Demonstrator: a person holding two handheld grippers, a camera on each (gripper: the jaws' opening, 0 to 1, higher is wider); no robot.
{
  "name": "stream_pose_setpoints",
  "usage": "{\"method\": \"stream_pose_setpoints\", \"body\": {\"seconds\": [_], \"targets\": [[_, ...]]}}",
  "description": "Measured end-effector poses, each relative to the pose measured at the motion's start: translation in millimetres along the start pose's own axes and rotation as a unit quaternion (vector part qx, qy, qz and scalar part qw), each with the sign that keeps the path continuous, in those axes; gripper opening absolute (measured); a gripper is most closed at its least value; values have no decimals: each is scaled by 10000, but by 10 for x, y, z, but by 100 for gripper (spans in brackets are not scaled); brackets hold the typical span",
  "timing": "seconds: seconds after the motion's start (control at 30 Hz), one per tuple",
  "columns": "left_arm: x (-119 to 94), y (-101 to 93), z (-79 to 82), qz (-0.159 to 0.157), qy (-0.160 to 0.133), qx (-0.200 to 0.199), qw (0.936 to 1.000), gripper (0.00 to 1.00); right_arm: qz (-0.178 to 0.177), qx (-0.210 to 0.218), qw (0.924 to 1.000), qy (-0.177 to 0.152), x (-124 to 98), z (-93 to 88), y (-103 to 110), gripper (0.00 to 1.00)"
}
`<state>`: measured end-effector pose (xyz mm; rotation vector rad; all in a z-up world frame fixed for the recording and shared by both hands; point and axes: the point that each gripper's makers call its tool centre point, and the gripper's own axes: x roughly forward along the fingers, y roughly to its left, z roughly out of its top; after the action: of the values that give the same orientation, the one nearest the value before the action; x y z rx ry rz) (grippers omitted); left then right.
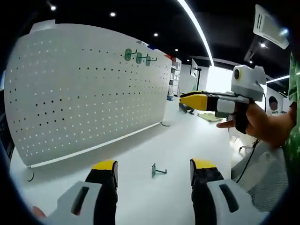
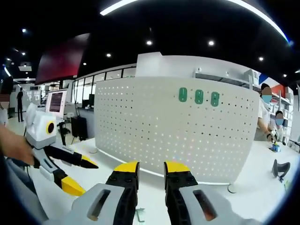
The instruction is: Insert the hook assembly into the mounting plate slot until the hook locks in place.
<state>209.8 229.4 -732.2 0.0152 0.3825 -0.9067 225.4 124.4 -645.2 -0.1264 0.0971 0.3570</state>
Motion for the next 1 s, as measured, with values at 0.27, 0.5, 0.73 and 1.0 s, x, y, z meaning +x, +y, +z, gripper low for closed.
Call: {"method": "stream_pose_setpoints", "body": {"seconds": [0.27, 0.5, 0.73, 1.0], "targets": [[219, 2, -172, -85, 258, 35, 9996, 58, -18, 37, 10000, 62, 11, -54, -27, 20], [397, -33, -229, -195, 378, 67, 9991, 56, 82, 99, 9997, 185, 32, -108, -22, 21], [488, -60, -307, -280, 527, 132, 9981, 54, 455, 204, 9979, 411, 65, -192, -10, 32], [580, -46, -357, -315, 621, 172, 9974, 52, 1214, 298, 9916, 327, 32, -121, 63, 38]]}}
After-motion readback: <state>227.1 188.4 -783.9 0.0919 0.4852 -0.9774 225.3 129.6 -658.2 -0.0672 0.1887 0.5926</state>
